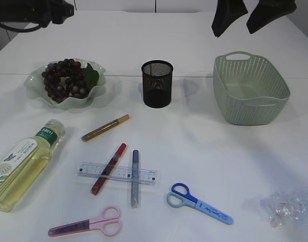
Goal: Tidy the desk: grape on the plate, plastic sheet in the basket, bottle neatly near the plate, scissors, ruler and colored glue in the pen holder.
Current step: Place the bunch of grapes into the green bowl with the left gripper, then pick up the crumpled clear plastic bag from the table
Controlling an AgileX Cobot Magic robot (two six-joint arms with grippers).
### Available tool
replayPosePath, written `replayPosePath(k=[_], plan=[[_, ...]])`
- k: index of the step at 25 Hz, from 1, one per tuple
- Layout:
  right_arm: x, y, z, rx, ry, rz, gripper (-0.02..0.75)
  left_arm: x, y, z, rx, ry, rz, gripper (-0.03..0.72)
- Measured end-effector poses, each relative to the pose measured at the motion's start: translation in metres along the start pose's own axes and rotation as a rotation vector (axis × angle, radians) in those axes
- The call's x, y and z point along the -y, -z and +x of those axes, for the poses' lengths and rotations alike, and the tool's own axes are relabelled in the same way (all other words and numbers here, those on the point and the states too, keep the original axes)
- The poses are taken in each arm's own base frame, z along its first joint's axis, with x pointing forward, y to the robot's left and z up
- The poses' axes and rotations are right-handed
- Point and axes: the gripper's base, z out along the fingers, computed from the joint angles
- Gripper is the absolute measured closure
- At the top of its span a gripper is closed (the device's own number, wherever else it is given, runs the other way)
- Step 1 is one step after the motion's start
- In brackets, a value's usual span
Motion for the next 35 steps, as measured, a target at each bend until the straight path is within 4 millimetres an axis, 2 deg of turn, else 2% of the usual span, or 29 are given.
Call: replayPosePath(k=[4, 6, 10, 13, 17, 24, 30, 35], plan=[[-0.001, 0.0, 0.0, 0.0, -0.004, -0.006, 0.154, 0.028, 0.027, -0.028, 0.07, -0.159, 0.274, 0.253], [-0.002, 0.0, 0.0, 0.001, -0.008, -0.018, 0.154, 0.042, 0.042, -0.035, 0.06, -0.253, 0.41, 0.253], [-0.003, 0.0, 0.0, 0.001, -0.014, -0.038, 0.154, 0.056, 0.07, -0.038, -0.074, -0.33, 0.569, 0.253], [-0.004, 0.0, 0.0, 0.002, -0.016, -0.041, 0.154, 0.058, 0.086, -0.032, -0.253, -0.284, 0.607, 0.253], [-0.004, 0.0, 0.0, 0.002, -0.02, -0.042, 0.155, 0.055, 0.106, -0.025, -0.497, -0.202, 0.571, 0.253], [-0.004, 0.0, 0.0, 0.002, -0.025, -0.046, 0.154, 0.044, 0.137, -0.021, -0.796, -0.029, 0.368, 0.253], [-0.004, 0.0, 0.0, 0.002, 0.004, -0.046, 0.154, 0.028, 0.145, -0.019, -0.899, 0.177, 0.059, 0.253], [-0.004, 0.002, 0.006, -0.01, 0.008, -0.042, 0.154, 0.026, 0.147, -0.019, -0.905, 0.209, 0.006, 0.253]])
